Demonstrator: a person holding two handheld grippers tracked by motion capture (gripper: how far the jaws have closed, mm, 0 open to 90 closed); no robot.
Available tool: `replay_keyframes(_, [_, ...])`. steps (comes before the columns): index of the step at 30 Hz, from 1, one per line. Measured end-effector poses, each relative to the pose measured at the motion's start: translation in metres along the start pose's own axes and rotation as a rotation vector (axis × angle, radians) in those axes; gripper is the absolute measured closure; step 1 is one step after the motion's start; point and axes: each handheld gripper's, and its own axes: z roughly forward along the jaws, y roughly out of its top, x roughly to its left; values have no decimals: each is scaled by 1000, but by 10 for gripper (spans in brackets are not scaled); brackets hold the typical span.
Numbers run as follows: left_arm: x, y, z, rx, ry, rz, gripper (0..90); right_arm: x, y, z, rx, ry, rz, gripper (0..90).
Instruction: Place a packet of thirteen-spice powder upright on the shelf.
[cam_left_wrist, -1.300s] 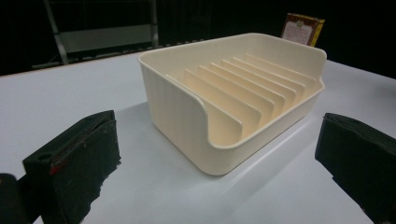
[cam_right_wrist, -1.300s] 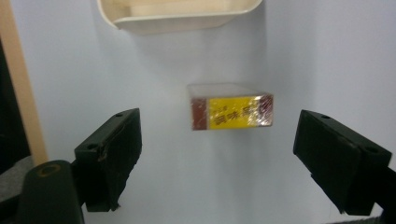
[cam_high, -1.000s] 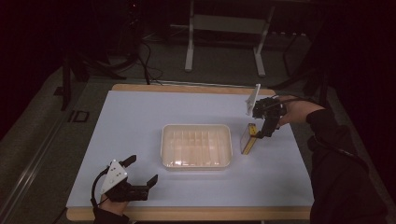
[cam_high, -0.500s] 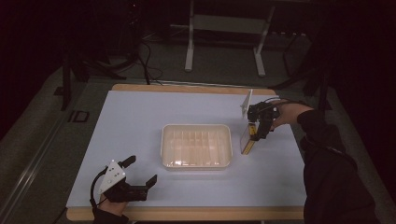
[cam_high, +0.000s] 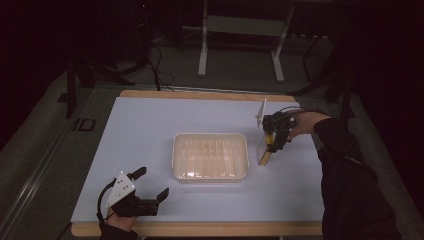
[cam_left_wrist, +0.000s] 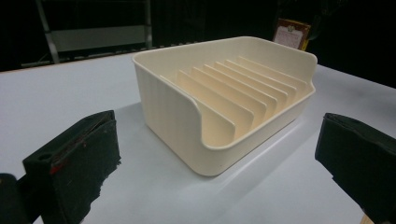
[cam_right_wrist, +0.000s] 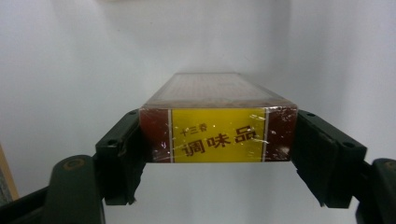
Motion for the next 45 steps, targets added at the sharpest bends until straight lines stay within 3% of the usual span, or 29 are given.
replay_keyframes(7, [0,0,0,4,-1,3,0,0,4,1,-7,3,-1,246])
replay_keyframes(11, [0,0,0,7,-1,5,0,-1,5,3,1,15,-8,312])
replay_keyframes(16, [0,0,0,5,1,3,0,0,6,1,11,24,-13,317])
replay_keyframes(26, [-1,0,1,6,-3,9,0,7,2,-16,-1,11,-29,318])
replay_keyframes(37, [-2,0,1,6,0,11,0,23,-3,-37,-75,36,-57,318])
replay_keyframes(45, [-2,0,2,8,-1,13,0,34,-3,-55,-115,23,-79,319])
